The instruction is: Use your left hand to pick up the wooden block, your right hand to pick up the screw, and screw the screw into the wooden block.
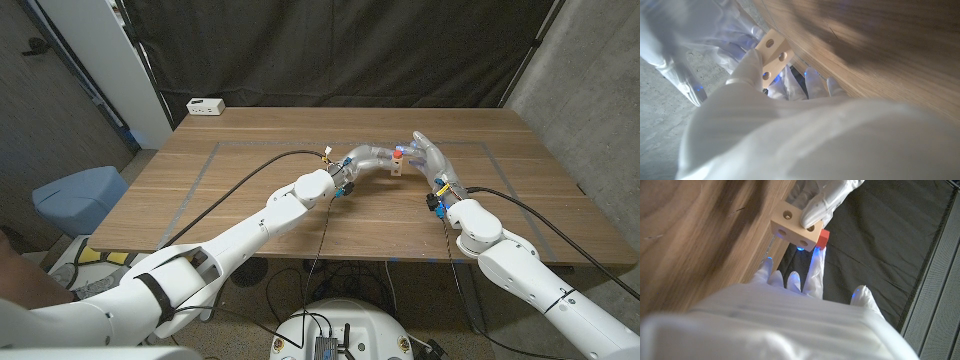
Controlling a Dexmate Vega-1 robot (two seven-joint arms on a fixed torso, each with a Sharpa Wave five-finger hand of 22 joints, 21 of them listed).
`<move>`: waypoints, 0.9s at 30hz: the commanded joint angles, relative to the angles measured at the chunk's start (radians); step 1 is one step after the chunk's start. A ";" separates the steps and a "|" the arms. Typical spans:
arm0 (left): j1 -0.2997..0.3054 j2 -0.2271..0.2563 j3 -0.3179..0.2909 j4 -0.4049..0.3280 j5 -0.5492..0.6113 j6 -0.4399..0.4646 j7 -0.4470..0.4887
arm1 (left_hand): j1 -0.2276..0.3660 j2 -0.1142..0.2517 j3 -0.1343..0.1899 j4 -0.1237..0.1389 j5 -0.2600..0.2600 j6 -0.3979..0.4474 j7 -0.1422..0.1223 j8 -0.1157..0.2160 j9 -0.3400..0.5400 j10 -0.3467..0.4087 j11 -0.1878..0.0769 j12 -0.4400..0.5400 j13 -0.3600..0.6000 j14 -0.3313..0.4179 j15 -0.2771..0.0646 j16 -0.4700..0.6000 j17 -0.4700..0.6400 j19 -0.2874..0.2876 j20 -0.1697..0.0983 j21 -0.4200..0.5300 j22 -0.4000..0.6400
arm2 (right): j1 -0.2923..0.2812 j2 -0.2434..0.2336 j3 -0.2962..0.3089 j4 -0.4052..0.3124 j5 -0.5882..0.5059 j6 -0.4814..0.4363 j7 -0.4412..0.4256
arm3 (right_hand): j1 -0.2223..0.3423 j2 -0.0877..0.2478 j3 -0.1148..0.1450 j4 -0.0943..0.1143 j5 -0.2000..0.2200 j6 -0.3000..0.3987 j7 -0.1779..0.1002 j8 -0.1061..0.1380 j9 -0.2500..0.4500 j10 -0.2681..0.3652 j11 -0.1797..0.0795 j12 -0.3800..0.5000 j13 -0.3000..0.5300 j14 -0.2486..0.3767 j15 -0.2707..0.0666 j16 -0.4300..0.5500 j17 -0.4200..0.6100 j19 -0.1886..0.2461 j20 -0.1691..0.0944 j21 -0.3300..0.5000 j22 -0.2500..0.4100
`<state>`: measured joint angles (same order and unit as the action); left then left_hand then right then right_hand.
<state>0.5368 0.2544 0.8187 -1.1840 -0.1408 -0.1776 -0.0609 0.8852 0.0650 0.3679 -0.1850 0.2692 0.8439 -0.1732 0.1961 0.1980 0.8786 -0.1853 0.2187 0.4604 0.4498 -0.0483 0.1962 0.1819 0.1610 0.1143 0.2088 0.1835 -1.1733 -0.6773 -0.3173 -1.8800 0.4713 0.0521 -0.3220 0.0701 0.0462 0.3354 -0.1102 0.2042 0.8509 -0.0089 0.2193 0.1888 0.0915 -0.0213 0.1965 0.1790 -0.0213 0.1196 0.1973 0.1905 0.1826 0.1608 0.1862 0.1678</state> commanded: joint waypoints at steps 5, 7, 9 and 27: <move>-0.009 -0.008 0.001 0.019 -0.005 -0.009 -0.007 | -0.010 0.017 0.037 0.028 0.006 0.065 0.042 0.008 0.001 0.021 -0.009 0.018 0.036 0.007 -0.015 0.002 0.000 0.002 -0.005 0.006 0.005 | -0.004 0.006 0.001 -0.008 -0.005 -0.014 -0.024 | 0.000 0.006 0.006 -0.001 0.007 0.031 0.006 0.010 0.003 0.023 -0.003 0.007 0.002 0.019 -0.001 0.010 0.001 0.021 -0.002 0.009 0.002; -0.009 -0.008 0.001 0.020 -0.005 -0.007 -0.007 | -0.011 0.017 0.037 0.029 0.006 0.066 0.042 0.008 0.001 0.022 -0.009 0.019 0.036 0.007 -0.015 0.002 0.001 0.002 -0.005 0.006 0.005 | -0.005 0.008 0.001 -0.007 -0.005 -0.013 -0.026 | 0.001 0.007 0.007 -0.002 0.007 0.035 0.007 0.010 0.003 0.027 0.000 0.007 0.002 0.022 -0.002 0.011 0.001 0.024 -0.003 0.010 0.002; -0.010 -0.009 0.001 0.021 -0.004 -0.009 -0.007 | -0.011 0.017 0.037 0.029 0.006 0.066 0.042 0.008 0.001 0.022 -0.008 0.018 0.035 0.007 -0.015 0.002 0.001 0.003 -0.005 0.006 0.005 | -0.006 0.008 0.002 -0.009 -0.006 -0.017 -0.031 | 0.002 0.007 0.007 -0.002 0.007 0.039 0.007 0.011 0.003 0.031 0.000 0.008 0.002 0.024 -0.003 0.011 0.000 0.026 -0.003 0.010 0.002; -0.011 -0.012 0.001 0.028 -0.006 -0.010 -0.006 | -0.014 0.017 0.038 0.030 0.006 0.066 0.043 0.008 0.001 0.022 -0.007 0.018 0.035 0.007 -0.015 0.001 0.000 0.003 -0.004 0.006 0.005 | -0.018 0.007 0.007 -0.022 -0.009 -0.029 -0.050 | 0.011 0.011 0.012 -0.007 0.008 0.095 0.014 0.021 0.002 0.066 -0.001 0.011 0.001 0.046 -0.010 0.014 -0.001 0.044 -0.010 0.011 0.002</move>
<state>0.5276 0.2447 0.8196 -1.1606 -0.1452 -0.1866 -0.0668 0.8850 0.0648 0.3680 -0.1850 0.2702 0.8442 -0.1732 0.2003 0.1982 0.8824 -0.1816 0.2178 0.4604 0.4497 -0.0483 0.1962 0.1819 0.1609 0.1143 0.2088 0.1835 -1.1848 -0.6702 -0.3132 -1.8936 0.4648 0.0305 -0.3609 0.0742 0.0504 0.3425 -0.1172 0.2042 0.9330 0.0053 0.2349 0.1889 0.1432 -0.0231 0.2036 0.1767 0.0165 0.1074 0.2050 0.1857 0.2166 0.1482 0.1895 0.1678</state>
